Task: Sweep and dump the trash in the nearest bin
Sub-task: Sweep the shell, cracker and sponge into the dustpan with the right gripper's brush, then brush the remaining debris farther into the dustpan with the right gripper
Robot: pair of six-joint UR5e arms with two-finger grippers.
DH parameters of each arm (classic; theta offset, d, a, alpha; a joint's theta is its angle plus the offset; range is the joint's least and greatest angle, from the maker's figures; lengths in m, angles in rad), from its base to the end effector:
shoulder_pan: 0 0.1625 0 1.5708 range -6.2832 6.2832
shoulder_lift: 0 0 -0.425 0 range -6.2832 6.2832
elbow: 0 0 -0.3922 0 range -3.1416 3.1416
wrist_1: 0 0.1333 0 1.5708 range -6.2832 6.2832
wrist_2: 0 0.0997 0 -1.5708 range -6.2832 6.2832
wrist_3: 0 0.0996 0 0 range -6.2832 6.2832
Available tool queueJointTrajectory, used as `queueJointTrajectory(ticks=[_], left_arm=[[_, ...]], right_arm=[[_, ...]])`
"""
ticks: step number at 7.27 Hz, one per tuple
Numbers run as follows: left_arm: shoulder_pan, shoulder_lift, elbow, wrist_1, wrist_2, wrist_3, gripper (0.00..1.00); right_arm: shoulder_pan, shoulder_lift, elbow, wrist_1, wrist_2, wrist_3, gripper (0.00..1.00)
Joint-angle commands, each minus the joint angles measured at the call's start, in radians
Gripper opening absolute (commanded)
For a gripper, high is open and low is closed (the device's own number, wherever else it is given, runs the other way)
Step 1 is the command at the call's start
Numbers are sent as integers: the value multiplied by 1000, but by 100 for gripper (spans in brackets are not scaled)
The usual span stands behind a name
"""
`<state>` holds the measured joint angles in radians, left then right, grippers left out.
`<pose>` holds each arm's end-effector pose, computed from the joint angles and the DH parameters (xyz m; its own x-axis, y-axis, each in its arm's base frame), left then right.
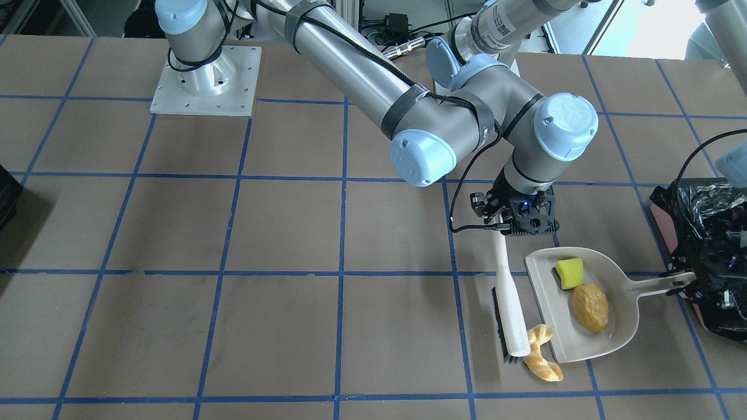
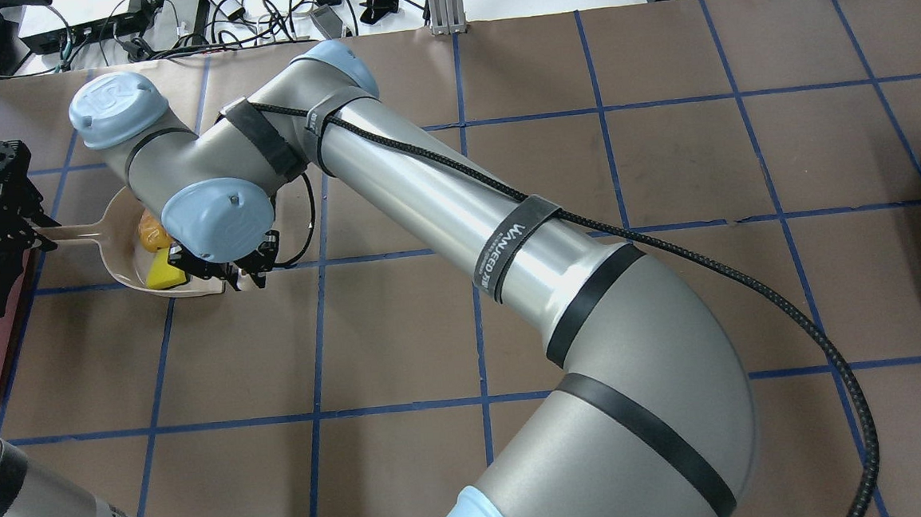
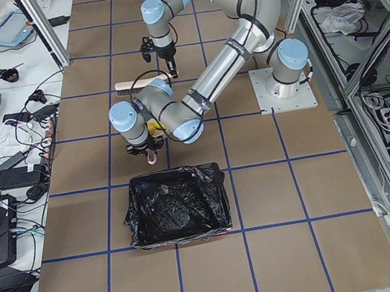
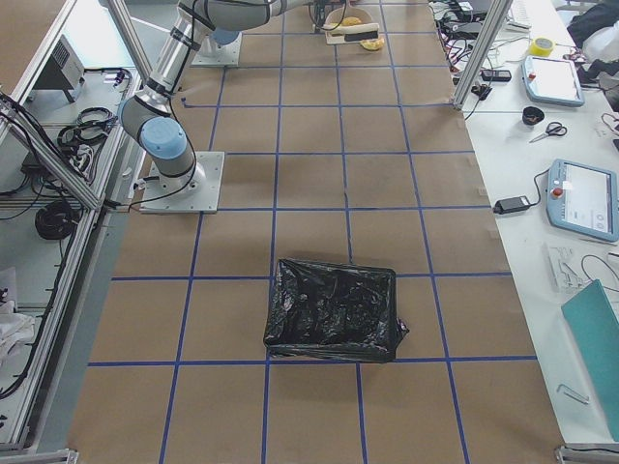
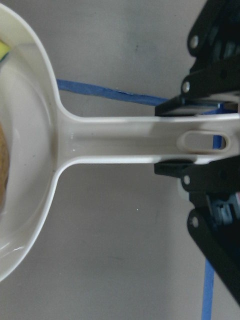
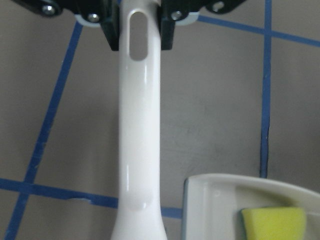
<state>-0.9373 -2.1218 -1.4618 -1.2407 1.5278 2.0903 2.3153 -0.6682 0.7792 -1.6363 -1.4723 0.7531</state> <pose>0.2828 -0.6174 0.2468 -0.1123 0.9908 0.0757 0.9886 0.1191 -0.0925 0.6598 -0.5050 0.2788 -0.9991 0.0129 -0.0406 0.0087 0.9949 0.1004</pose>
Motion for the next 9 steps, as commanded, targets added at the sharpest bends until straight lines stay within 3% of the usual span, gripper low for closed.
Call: queueJointTrajectory(ticks=[1,3,5,9], left_arm=[[0,-3,0,1,0,-1,0],[0,-3,0,1,0,-3,0],[0,-4,0,4,-1,-3,0],[0,-4,0,4,-1,-4,0]], right_arm=[[-20,85,-68,-40,-8,100,0],[-21,154,-149,-40,-7,-27,0],[-19,159,-147,-31,12,-273,0],[128,190,-146,-39,18,-310,0]])
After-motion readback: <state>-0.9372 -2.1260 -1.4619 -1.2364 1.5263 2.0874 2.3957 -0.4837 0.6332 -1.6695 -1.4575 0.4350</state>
